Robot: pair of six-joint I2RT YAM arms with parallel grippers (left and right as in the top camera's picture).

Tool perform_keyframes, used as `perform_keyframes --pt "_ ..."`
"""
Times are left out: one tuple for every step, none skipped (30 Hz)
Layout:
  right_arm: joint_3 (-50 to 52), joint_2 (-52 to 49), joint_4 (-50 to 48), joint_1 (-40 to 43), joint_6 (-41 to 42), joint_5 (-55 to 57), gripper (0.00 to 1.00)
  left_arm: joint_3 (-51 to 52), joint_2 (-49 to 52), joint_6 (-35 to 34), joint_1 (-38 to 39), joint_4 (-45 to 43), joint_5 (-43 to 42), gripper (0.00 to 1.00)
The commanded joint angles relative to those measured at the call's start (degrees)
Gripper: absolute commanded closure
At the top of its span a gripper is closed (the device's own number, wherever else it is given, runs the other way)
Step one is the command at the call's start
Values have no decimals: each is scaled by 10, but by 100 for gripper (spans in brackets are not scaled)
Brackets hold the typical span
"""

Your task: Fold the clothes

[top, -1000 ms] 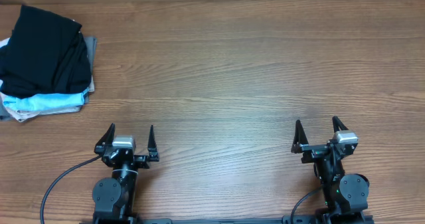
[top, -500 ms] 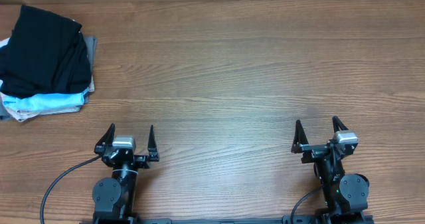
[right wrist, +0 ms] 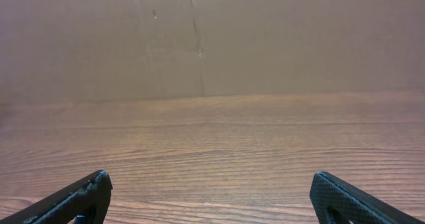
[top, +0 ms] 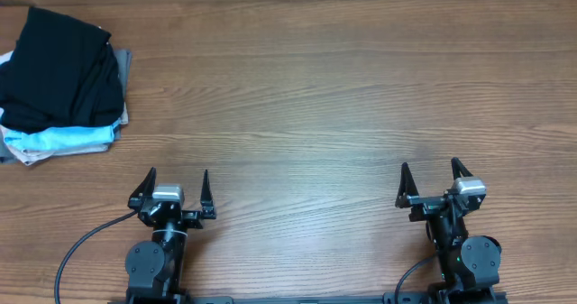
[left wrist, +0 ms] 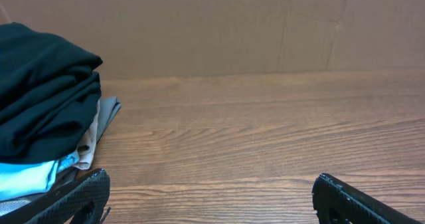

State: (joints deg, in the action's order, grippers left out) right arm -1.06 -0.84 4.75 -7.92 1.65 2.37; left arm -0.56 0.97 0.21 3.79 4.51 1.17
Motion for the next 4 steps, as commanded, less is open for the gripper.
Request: perform_keyframes --pt "6 7 -2 -2 -2 5 0 3 -7 11 4 -2 7 0" --pt "6 7 -2 -2 -2 5 0 3 -7 11 4 -2 7 0" --pt "6 7 -2 -2 -2 5 0 3 -7 11 4 -2 7 0" --pt "6 7 -2 -2 -2 5 0 3 -7 11 4 -3 7 0"
